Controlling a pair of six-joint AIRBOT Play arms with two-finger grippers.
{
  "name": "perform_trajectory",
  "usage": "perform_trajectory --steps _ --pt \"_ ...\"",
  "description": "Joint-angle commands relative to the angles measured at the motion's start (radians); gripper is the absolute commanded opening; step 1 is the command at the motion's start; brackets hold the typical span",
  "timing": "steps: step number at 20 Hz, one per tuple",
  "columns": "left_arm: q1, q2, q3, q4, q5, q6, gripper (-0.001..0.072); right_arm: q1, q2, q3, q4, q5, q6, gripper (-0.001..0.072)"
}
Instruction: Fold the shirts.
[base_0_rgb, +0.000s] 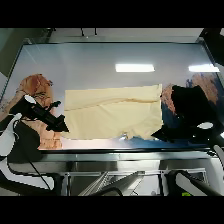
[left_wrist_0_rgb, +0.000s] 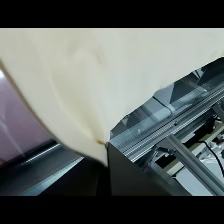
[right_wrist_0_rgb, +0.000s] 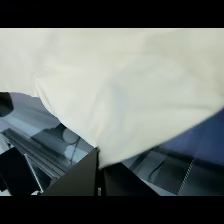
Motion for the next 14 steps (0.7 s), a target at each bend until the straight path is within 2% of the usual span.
perform_trajectory --steps 1,3,8,10,12,14 --pt "0.045 0.101 -0.066 0.018 0.018 0.043 0.0013 -0.091 0.081 0.034 -0.151 0.089 0.079 0.0017" --pt "0.108 0.162 -0.123 0.069 0.025 0.039 0.0014 -0.154 0.095 0.034 -0.24 0.118 0.104 0.0017" --pt "0.246 0.263 -0.089 0.08 -0.002 -0.017 0.0013 -0.224 0.161 0.134 -0.124 0.154 0.111 0.0017" --pt "0.244 0.283 -0.058 0.073 0.0 -0.024 0.0013 -0.181 0.15 0.195 0.009 0.141 0.04 0.0017" --pt "0.204 0.271 -0.021 0.039 -0.001 -0.022 0.0013 -0.109 0.098 0.236 0.143 0.068 -0.034 0.0017" --pt "0.138 0.225 0.059 0.036 -0.005 -0.024 0.0014 -0.03 -0.005 0.309 0.188 -0.021 -0.065 0.0017"
